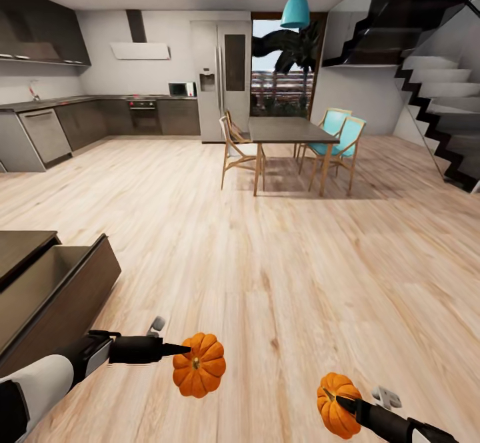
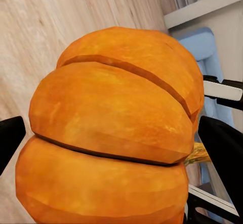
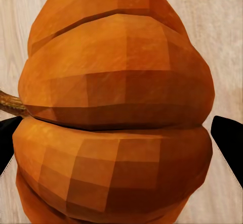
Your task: Place each of the two pumpkins and all three candles from the living room inside a cabinet in the living room (use any cabinet), then make sure every cabinet is closed, and position the cauldron so it is next to a table in the living room.
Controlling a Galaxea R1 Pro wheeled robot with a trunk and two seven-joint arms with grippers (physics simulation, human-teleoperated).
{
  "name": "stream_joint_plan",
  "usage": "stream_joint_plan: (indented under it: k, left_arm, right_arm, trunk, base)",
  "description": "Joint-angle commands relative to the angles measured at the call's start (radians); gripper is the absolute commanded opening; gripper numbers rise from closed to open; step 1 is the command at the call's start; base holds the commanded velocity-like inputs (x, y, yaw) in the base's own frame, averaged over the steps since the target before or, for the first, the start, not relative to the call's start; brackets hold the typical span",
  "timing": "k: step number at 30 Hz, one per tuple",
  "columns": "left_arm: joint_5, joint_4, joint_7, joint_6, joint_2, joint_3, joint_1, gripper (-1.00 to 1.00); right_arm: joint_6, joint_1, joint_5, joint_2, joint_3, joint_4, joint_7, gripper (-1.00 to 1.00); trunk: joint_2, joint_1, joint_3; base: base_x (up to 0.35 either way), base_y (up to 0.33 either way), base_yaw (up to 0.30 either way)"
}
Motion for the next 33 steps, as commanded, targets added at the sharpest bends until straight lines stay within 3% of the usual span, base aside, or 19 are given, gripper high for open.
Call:
stream_joint_plan:
  k: [1, 33]
  left_arm:
    - [0.001, -0.001, 0.0, 0.0, 0.0, 0.009, 0.0, -1.0]
    - [0.001, -0.001, 0.0, 0.0, 0.0, 0.009, 0.0, -1.0]
  right_arm:
    - [0.0, 0.0, -0.002, 0.0, -0.006, -0.001, 0.0, -1.0]
    - [0.0, 0.0, -0.002, -0.002, -0.006, -0.001, 0.0, -1.0]
  trunk:
    - [0.0, 0.0, 0.0]
    - [0.0, 0.0, 0.0]
  base:
    - [0.337, 0.0, 0.0]
    - [0.337, 0.0, 0.0]
